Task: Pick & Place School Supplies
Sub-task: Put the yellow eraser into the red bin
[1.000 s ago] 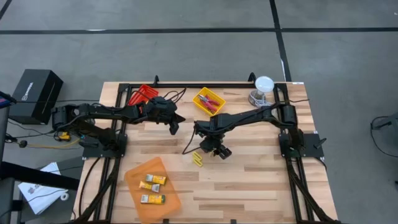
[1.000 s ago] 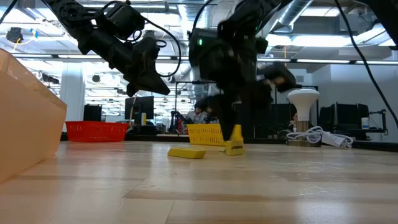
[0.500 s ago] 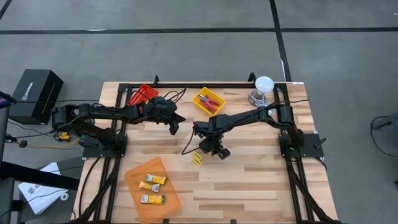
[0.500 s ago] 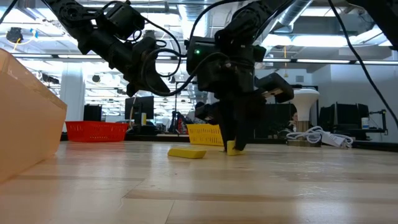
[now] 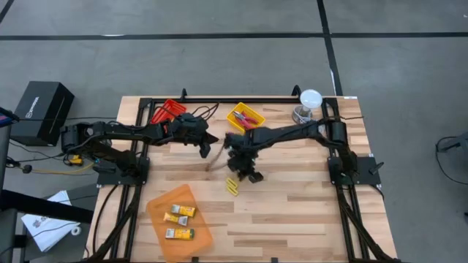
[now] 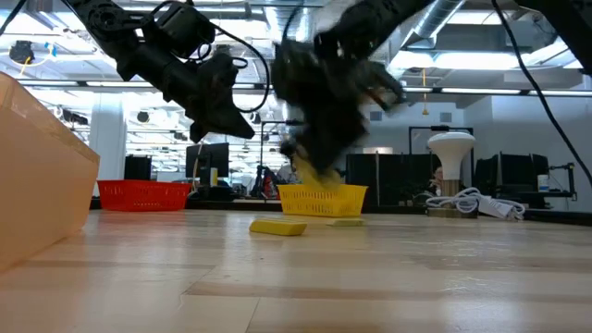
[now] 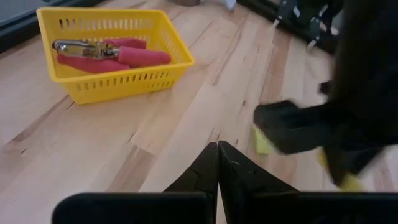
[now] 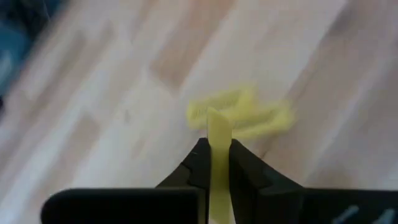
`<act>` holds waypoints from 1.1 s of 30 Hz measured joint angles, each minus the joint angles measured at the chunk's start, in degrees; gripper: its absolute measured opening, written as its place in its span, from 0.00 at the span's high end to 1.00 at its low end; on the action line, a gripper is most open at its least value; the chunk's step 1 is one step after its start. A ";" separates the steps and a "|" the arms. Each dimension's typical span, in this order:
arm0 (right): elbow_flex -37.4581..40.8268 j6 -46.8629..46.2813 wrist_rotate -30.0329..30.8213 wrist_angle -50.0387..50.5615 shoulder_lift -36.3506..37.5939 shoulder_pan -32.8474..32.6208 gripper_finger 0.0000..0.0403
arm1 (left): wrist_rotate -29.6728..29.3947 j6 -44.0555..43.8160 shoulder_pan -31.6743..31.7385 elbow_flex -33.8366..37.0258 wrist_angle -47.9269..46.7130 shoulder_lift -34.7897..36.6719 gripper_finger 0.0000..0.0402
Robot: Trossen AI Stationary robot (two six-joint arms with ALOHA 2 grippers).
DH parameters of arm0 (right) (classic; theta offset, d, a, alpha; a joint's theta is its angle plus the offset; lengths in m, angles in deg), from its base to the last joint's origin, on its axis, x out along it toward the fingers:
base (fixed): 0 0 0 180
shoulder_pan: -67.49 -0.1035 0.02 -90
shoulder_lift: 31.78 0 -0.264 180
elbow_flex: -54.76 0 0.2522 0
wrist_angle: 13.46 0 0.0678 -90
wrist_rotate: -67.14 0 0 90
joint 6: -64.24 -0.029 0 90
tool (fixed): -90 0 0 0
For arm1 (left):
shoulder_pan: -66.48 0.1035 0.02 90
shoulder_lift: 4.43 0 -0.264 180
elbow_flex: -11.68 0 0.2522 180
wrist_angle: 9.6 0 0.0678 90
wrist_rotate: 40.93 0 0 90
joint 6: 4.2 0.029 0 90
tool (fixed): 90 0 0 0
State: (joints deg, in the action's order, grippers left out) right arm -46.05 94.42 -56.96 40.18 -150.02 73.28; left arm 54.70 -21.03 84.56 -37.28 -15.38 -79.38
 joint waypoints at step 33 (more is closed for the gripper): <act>-8.41 -34.65 1.93 -21.98 11.48 13.26 0.95 | 15.88 -10.22 12.66 -0.59 10.95 18.32 1.00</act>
State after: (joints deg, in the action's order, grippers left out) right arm -54.46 59.77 -55.03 18.20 -138.54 86.54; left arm 70.59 -31.25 97.22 -37.87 -4.43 -61.06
